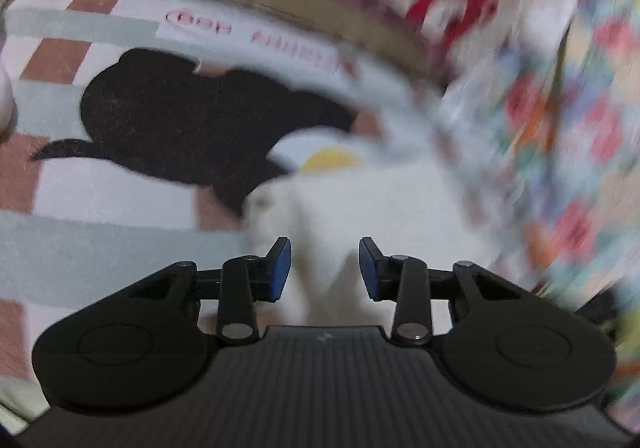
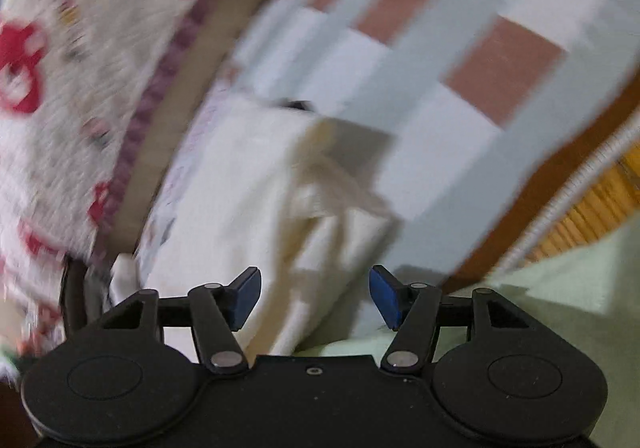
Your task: Fold clothes
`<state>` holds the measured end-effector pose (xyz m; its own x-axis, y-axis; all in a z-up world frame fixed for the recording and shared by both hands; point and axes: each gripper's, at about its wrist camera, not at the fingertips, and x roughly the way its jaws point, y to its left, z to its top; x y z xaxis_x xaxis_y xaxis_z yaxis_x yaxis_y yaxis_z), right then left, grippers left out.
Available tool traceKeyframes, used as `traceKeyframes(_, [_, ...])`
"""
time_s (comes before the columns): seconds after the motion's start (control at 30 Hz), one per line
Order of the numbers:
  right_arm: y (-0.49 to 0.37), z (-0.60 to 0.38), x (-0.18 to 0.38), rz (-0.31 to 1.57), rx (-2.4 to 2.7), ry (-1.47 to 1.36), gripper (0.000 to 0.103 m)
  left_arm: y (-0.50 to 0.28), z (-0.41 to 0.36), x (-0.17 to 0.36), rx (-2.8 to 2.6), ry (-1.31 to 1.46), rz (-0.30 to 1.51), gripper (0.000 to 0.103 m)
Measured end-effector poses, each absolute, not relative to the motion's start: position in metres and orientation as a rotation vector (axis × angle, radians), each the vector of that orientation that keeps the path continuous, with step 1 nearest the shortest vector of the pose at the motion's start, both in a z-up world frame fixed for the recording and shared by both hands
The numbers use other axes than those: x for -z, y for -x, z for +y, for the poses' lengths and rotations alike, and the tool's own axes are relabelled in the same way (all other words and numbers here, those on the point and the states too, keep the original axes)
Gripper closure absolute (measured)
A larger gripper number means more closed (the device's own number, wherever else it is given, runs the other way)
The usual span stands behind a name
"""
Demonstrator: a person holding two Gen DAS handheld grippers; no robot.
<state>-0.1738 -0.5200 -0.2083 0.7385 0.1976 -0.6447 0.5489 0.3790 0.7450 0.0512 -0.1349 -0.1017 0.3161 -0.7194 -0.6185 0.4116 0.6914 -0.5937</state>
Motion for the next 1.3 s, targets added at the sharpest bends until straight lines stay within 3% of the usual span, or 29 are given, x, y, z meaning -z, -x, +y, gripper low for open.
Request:
traceKeyframes(0.1, [0.171,-0.517,0.216,0.698,0.249,-1.251,0.036,-0.05,-0.145,0.094,0.757,0.304,0.977,0.055])
traceKeyframes(0.23, [0.159,-0.499,0.224,0.651,0.21,-1.278,0.033,-0.058,-0.159,0.127,0.667,0.216,0.993,0.048])
traceKeyframes(0.3, [0.159,-0.493,0.222,0.627,0.21,-1.278,0.03,-0.067,-0.153,0.147,0.663,0.328,1.061,0.041])
traceKeyframes(0.47, [0.144,-0.491,0.214,0.588,0.232,-1.219,0.029,-0.079,-0.145,0.169,0.626,0.554,1.17,0.04])
traceKeyframes(0.5, [0.138,-0.488,0.209,0.581,0.233,-1.156,0.041,-0.078,-0.148,0.169,0.624,0.538,1.165,0.044])
traceKeyframes(0.57, [0.13,-0.48,0.194,0.55,0.212,-0.984,0.083,-0.076,-0.152,0.166,0.61,0.501,1.146,0.059])
traceKeyframes(0.7, [0.113,-0.446,0.139,0.472,0.182,-0.497,0.086,-0.065,-0.17,0.15,0.54,0.37,1.097,0.067])
traceKeyframes(0.83, [0.1,-0.47,0.118,0.488,0.223,-0.621,0.086,-0.057,-0.189,0.138,0.469,0.29,1.08,0.067])
traceKeyframes(1.03, [0.101,-0.492,0.14,0.608,0.235,-0.731,0.083,-0.055,-0.184,0.132,0.502,0.233,1.063,0.057])
traceKeyframes(1.13, [0.113,-0.495,0.159,0.617,0.241,-0.849,0.074,-0.057,-0.176,0.127,0.525,0.217,1.007,0.052])
traceKeyframes(1.2, [0.118,-0.496,0.169,0.63,0.255,-0.894,0.057,-0.061,-0.17,0.128,0.534,0.223,0.991,0.042])
traceKeyframes(1.3, [0.122,-0.496,0.183,0.64,0.267,-0.964,0.045,-0.069,-0.16,0.14,0.578,0.289,1.017,0.037])
